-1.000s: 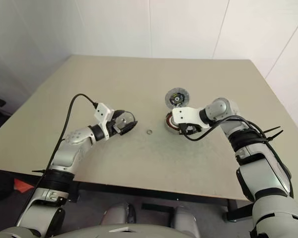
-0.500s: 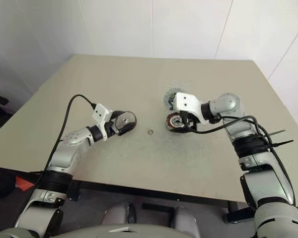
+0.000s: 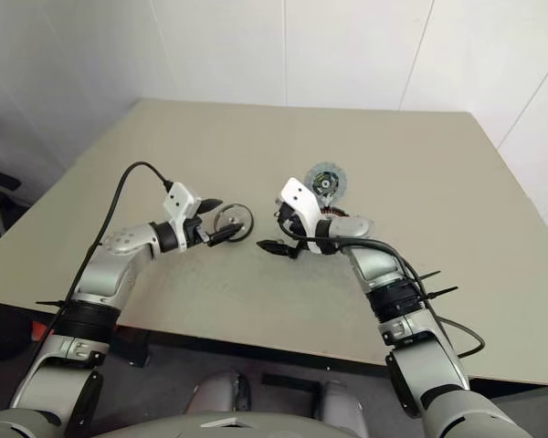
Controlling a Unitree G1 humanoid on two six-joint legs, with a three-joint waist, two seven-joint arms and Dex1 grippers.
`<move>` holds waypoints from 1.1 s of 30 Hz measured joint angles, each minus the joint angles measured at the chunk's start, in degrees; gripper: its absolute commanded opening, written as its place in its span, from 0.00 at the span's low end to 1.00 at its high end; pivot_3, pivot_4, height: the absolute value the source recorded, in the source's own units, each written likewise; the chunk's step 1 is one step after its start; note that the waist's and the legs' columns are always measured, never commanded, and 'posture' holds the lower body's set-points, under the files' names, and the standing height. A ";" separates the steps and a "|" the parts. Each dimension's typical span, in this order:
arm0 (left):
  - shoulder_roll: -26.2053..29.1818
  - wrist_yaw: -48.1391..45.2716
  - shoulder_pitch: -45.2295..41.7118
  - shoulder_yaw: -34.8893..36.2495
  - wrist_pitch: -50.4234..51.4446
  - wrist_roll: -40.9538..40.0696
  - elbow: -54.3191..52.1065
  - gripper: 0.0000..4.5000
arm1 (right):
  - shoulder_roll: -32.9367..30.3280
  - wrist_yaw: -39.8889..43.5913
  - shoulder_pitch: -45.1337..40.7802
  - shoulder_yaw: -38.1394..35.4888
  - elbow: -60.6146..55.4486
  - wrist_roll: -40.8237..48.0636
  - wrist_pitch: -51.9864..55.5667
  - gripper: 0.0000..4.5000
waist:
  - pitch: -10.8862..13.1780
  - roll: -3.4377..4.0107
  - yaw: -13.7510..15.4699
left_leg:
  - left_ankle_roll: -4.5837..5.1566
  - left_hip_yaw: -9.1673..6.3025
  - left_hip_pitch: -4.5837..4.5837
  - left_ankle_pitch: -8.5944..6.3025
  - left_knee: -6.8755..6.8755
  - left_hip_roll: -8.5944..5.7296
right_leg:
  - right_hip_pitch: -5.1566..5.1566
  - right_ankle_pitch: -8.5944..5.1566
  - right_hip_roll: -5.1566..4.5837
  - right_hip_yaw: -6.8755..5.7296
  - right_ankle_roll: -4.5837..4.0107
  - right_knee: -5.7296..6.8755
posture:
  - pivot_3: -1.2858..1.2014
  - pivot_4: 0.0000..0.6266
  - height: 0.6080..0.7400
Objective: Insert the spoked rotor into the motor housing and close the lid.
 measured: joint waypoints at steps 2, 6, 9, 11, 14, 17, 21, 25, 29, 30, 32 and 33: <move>0.85 -0.02 0.25 0.00 0.26 0.16 -0.18 1.00 | -0.79 -1.31 0.20 0.58 2.16 -1.65 -1.54 0.99 | 0.00 0.00 -0.05 | -0.05 0.00 -0.01 0.03 -0.03 -0.01 | -0.03 0.00 0.00 0.00 0.00 -0.01 | 0.52 0.00 1.00; 1.82 0.09 0.69 0.02 0.35 0.52 -0.19 1.00 | -1.14 -1.64 0.51 0.82 2.22 -1.95 -2.66 0.99 | 0.00 0.00 -0.01 | -0.02 0.00 0.00 0.01 -0.05 -0.02 | 0.00 -0.01 0.00 0.00 -0.01 -0.03 | 0.52 0.00 1.00; 2.13 0.16 1.24 0.08 0.34 0.53 -0.18 1.00 | -2.08 -1.59 1.21 1.26 1.91 -2.38 -3.89 0.99 | 0.00 -0.01 0.11 | 0.03 -0.03 0.05 -0.02 -0.05 -0.04 | 0.09 -0.01 0.00 0.00 -0.01 -0.04 | 0.52 0.00 1.00; 2.16 0.20 1.38 0.11 0.34 0.54 -0.19 1.00 | -2.62 -1.35 1.67 1.34 1.47 -2.39 -4.42 0.99 | -0.01 -0.02 0.17 | 0.03 -0.06 0.09 -0.02 -0.05 -0.06 | 0.15 -0.01 0.00 0.01 0.00 -0.05 | 0.52 0.00 1.00; 2.16 0.35 1.54 0.11 0.33 0.54 -0.19 1.00 | -3.64 -0.95 2.62 1.64 -0.47 -2.44 -4.40 0.99 | -0.01 -0.02 0.18 | 0.03 -0.08 0.12 -0.02 -0.05 -0.07 | 0.20 -0.01 0.00 0.01 0.00 -0.06 | 0.52 0.00 1.00; 2.09 0.50 1.58 0.11 0.32 0.54 -0.19 1.00 | -4.18 -0.58 3.33 1.94 -2.36 -2.50 -3.44 0.99 | -0.01 -0.03 0.14 | 0.02 -0.09 0.12 -0.01 -0.05 -0.06 | 0.18 -0.01 0.00 0.01 0.00 -0.05 | 0.52 0.00 1.00; 1.77 0.67 1.58 0.10 0.32 0.56 -0.19 1.00 | -4.18 -0.68 3.64 2.45 -3.32 -2.92 -2.69 0.99 | -0.02 -0.03 0.05 | 0.02 -0.09 0.13 -0.01 -0.05 -0.06 | 0.18 -0.01 0.00 0.01 0.00 -0.05 | 0.52 0.00 1.00; 1.74 0.68 1.58 0.10 0.32 0.59 -0.19 1.00 | -4.10 -0.59 5.33 3.69 -5.16 -3.07 -1.30 0.99 | -0.02 -0.03 0.04 | 0.02 -0.09 0.11 -0.01 -0.05 -0.06 | 0.16 -0.01 0.00 0.01 0.00 -0.06 | 0.52 0.00 1.00; 1.75 0.70 1.75 0.11 0.33 0.59 -0.24 1.00 | -4.09 -0.65 5.91 4.05 -6.72 -3.06 0.35 0.99 | -0.02 -0.03 -0.04 | 0.02 -0.08 0.11 -0.01 -0.06 -0.04 | 0.14 -0.01 0.01 0.02 0.00 -0.05 | 0.52 0.00 1.00; 1.75 0.71 1.87 0.11 0.33 0.59 -0.26 1.00 | -4.07 -0.65 5.98 4.11 -6.95 -3.05 0.70 0.99 | -0.02 -0.03 -0.04 | 0.02 -0.08 0.11 -0.01 -0.06 -0.04 | 0.14 -0.01 0.01 0.02 0.00 -0.05 | 0.52 0.00 1.00; 1.74 0.78 2.29 0.11 0.35 0.59 -0.36 1.00 | -3.94 -0.82 6.11 4.11 -7.16 -3.03 1.45 0.99 | -0.02 -0.03 -0.04 | 0.02 -0.08 0.11 -0.01 -0.06 -0.05 | 0.14 -0.01 0.01 0.02 0.00 -0.05 | 0.52 0.00 1.00; 1.73 0.82 2.42 0.10 0.39 0.59 -0.38 1.00 | -3.82 -0.99 6.11 4.11 -7.17 -3.02 1.62 0.99 | -0.02 -0.03 -0.05 | 0.02 -0.08 0.11 -0.01 -0.06 -0.04 | 0.14 -0.01 0.01 0.02 0.00 -0.05 | 0.52 0.00 1.00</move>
